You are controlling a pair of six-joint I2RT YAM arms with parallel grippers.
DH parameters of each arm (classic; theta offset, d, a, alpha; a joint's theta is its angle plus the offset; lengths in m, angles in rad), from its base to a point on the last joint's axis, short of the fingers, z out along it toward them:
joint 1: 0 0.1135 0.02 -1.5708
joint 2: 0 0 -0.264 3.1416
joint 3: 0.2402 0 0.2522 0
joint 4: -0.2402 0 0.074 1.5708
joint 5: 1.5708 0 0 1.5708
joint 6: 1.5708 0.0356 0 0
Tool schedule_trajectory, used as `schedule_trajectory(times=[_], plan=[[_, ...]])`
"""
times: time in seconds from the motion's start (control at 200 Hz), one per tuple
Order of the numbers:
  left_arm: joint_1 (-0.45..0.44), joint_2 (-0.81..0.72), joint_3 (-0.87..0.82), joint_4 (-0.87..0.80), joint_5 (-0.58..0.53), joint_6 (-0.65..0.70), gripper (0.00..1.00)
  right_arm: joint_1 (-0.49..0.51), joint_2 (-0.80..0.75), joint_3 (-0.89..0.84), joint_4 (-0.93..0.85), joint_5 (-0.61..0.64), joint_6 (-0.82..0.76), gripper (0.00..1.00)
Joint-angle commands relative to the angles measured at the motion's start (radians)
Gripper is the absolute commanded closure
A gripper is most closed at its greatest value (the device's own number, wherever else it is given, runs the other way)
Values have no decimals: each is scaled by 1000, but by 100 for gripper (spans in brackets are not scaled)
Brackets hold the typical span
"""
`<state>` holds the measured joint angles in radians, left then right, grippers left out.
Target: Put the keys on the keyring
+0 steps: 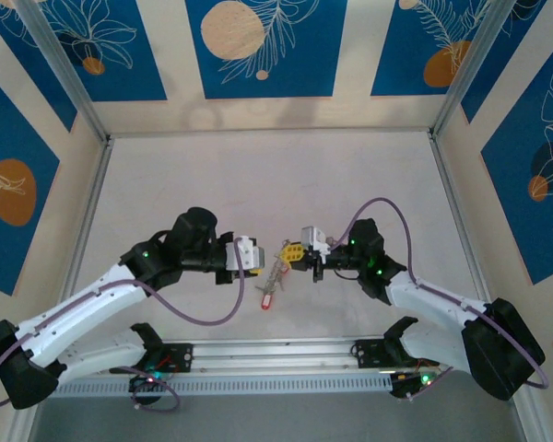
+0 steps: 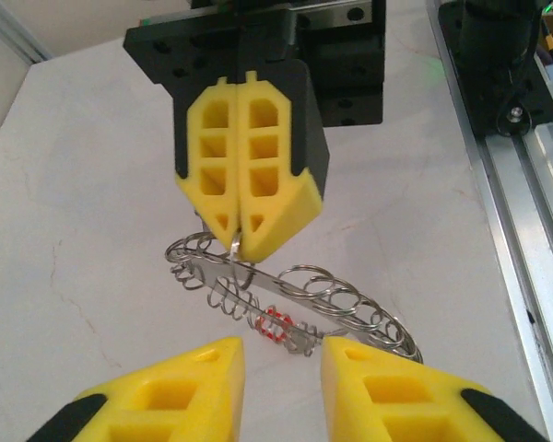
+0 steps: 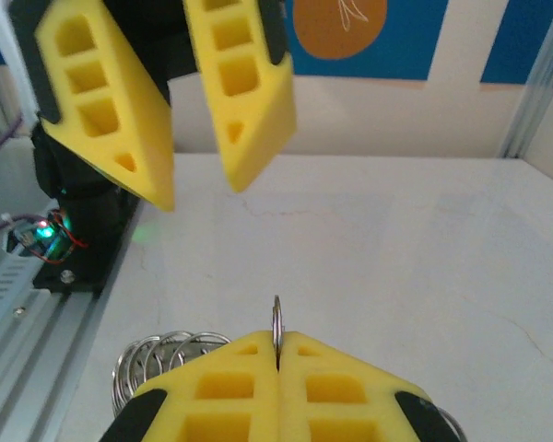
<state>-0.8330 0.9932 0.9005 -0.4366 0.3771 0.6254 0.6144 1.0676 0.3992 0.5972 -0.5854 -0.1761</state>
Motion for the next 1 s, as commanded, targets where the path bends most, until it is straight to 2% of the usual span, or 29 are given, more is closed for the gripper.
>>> schedule_trajectory(times=[0.0,0.065,0.215,0.445,0.61,0.765,0.995], plan=[[10,0,-26,80,47,-58,69,-7,-33,-5,174,-71,52,100],[10,20,-26,137,46,-132,68,-8,-33,-13,215,-78,63,100],[11,60,-6,161,125,-169,68,-6,-12,-40,341,-70,110,100],[10,32,-41,253,114,-181,68,5,-8,-36,333,-108,102,100],[10,38,-36,244,134,-177,71,11,-1,-28,331,-112,93,100],[11,47,-32,219,128,-167,78,19,-1,-15,313,-120,81,100],[10,57,-41,224,153,-163,77,38,-1,-15,320,-93,78,100]])
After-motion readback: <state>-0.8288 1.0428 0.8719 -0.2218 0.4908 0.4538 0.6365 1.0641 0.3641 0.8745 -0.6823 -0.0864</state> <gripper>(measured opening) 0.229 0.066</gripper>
